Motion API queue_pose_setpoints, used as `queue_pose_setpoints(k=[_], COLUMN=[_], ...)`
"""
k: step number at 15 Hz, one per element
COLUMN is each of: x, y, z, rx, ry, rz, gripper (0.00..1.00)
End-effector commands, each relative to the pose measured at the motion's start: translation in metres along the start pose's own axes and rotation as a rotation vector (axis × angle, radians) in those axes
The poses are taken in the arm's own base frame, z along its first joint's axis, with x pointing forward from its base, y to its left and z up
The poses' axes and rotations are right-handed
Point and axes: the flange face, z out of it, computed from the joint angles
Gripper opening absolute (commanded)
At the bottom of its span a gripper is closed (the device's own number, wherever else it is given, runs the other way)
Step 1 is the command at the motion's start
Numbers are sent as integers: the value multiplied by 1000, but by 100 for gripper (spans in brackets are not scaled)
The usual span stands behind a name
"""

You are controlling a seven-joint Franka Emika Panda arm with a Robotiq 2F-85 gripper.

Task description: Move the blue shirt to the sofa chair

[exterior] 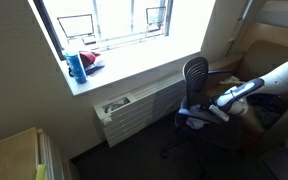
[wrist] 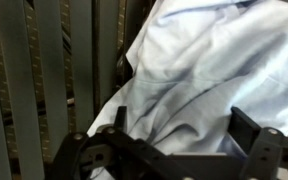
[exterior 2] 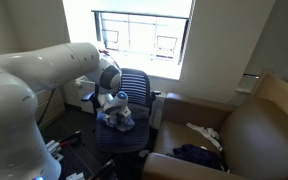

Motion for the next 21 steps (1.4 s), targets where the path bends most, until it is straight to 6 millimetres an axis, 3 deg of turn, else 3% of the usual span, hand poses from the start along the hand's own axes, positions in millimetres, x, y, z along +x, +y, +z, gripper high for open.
queue_pose_setpoints(k=[1,6,7,8,18,21], x=[-2,3,4,5,18,29], y=[-4,-12,-7,-4,4,4], z=[-4,-8,-5,-3,3,3], rx=[15,54,33,19,-36,-72], ry=[47,153,120,94,-10,-28], rz=[-23,-22,-3,13,96,82], gripper=[100,100,75,74,3,0])
